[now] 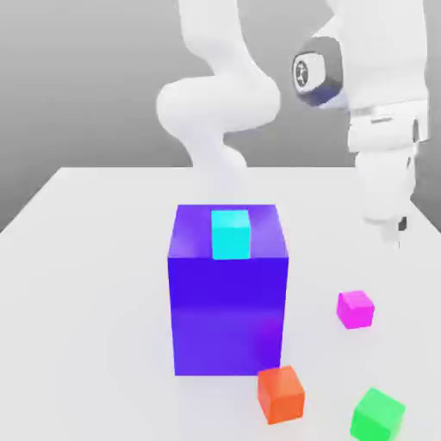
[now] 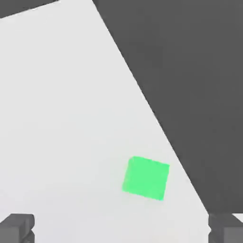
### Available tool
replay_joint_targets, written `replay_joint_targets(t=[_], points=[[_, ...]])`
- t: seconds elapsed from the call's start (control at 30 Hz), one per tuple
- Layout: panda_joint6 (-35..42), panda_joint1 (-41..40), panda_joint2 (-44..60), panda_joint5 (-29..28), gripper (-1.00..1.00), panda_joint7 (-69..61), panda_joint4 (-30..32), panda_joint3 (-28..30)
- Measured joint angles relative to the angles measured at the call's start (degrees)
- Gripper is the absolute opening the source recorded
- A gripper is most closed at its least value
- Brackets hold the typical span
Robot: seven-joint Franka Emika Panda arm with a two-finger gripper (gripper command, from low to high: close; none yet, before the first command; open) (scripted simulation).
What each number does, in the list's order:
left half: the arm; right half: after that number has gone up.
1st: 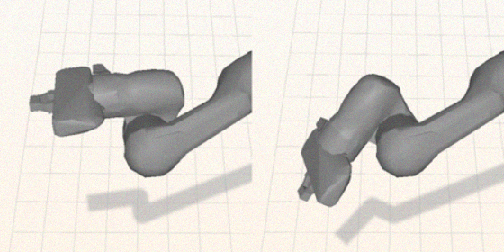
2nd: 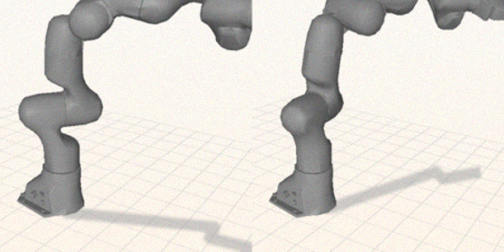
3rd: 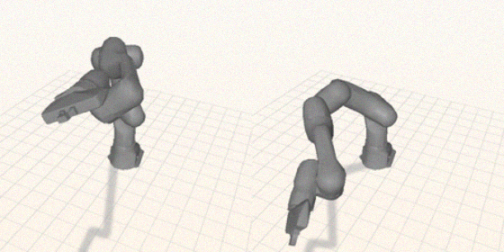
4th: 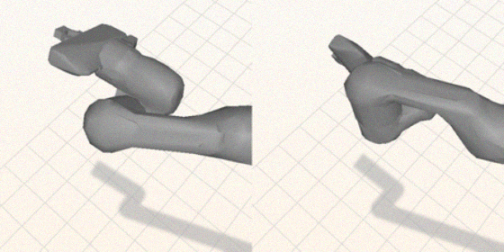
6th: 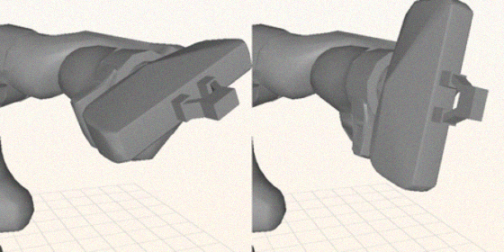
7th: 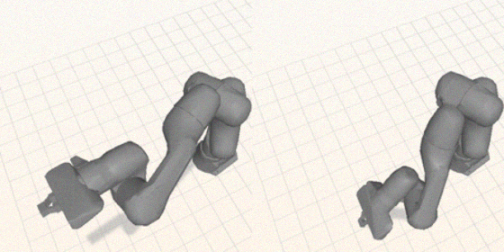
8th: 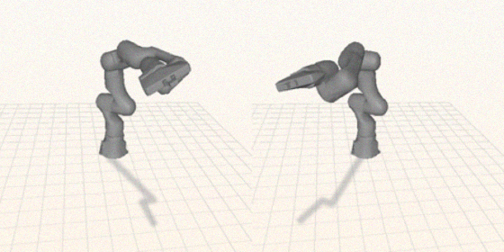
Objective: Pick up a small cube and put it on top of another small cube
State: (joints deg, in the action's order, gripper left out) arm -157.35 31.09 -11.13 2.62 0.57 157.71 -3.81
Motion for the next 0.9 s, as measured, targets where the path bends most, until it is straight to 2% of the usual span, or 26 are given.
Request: replay_joint_targets(t=[0.2,0.4,0.43,0.67,0.9], points=[[-8.9,6.8,11.9,-3.2,0.00,-10.3,7.1,-3.5],[-19.0,10.7,24.3,-8.3,0.00,-7.4,5.4,2.1],[-20.4,11.4,26.1,-8.5,-1.00,-7.2,5.1,2.8],[-20.5,11.5,26.3,-8.7,-1.00,-7.0,5.0,2.9],[-9.9,9.3,13.3,-3.7,-1.00,-10.7,7.5,-0.7]])
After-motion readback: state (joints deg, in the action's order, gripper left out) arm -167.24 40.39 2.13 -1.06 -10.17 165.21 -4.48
